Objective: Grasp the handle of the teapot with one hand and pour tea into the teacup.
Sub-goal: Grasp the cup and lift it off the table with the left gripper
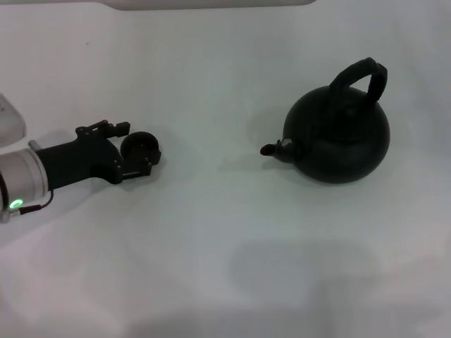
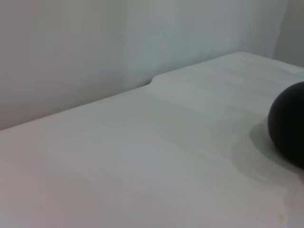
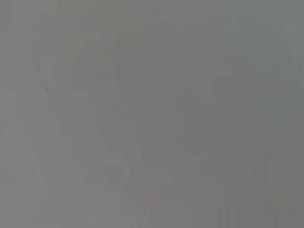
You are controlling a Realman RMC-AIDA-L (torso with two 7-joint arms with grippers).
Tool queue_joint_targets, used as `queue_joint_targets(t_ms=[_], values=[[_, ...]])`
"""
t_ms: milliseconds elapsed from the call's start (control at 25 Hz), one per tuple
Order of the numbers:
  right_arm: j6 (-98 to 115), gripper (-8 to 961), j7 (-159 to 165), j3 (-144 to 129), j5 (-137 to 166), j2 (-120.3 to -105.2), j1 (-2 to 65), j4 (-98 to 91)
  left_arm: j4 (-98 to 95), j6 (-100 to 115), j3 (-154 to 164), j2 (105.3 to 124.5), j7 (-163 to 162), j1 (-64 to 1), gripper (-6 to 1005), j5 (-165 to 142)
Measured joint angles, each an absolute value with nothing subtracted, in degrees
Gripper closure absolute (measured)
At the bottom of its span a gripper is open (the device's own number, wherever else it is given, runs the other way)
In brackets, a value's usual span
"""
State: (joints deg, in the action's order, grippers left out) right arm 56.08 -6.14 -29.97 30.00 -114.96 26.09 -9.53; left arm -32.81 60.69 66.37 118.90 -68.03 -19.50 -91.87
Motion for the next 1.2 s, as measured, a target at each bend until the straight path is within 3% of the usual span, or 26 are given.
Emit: queue_joint_targets(t_ms=[1200], values=[[56.2,109,-6.4,-30.0,29.9,-115.05,26.9,-9.8,-28.3,59.1,66.4,118.83,-68.1,-22.3,136,-91.8]])
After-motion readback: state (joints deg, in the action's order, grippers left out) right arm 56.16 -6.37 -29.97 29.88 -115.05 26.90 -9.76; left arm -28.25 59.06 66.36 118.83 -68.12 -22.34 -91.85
